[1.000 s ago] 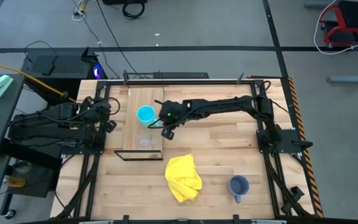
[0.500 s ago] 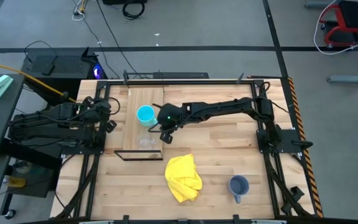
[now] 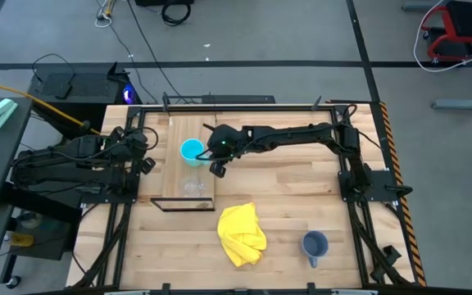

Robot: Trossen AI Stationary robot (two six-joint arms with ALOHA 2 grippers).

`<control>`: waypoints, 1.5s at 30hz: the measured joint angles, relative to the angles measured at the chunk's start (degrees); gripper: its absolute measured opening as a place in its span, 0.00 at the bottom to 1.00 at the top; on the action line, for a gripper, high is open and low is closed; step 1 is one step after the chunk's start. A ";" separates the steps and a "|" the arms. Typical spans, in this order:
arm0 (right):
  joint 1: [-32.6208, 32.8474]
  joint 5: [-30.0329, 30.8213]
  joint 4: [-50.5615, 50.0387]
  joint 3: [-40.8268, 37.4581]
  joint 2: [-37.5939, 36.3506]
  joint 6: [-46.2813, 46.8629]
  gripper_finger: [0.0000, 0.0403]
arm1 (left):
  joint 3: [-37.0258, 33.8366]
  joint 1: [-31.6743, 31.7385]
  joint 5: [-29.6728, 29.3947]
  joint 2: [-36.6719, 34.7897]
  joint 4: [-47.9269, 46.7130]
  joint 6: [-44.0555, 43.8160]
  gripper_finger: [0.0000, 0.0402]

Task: Stack small to large cups/mugs on shelf
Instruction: Put the dark blue on the shelf

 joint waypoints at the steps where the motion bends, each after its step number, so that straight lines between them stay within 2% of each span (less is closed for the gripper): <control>1: -0.29 0.00 -0.06 0.00 0.00 0.00 0.00 | 0.00 0.00 -0.01 0.01 0.00 0.00 0.03; 12: -2.56 1.79 -0.63 -0.02 -0.21 -1.84 0.00 | 0.00 -0.02 -0.01 -0.01 0.03 0.04 0.07; 16: -2.56 1.95 -7.85 1.01 -3.15 -1.69 0.01 | 0.00 0.00 0.00 0.01 0.07 0.04 0.05; 21: 0.99 1.68 -26.07 1.30 -9.96 4.19 0.03 | 0.00 0.00 -0.02 -0.01 0.10 0.04 0.03; 25: 6.80 1.70 -41.46 1.33 -16.92 15.28 0.03 | 0.00 0.00 -0.01 -0.01 0.11 0.04 0.03; 31: 18.95 2.96 -50.66 1.03 -24.83 33.13 0.05 | 0.00 0.00 -0.02 0.00 0.23 0.02 0.06; 38: 31.69 9.03 -62.46 1.03 -25.91 57.87 0.14 | 0.00 0.00 -0.02 0.00 0.24 0.00 0.06; 41: 36.62 9.11 -66.18 -0.02 -25.70 70.39 0.19 | 0.00 -0.01 -0.01 0.01 0.24 0.00 0.05; 45: 43.90 7.81 -65.79 -4.49 -26.31 85.60 0.24 | 0.00 -0.02 0.00 -0.01 0.24 0.00 0.04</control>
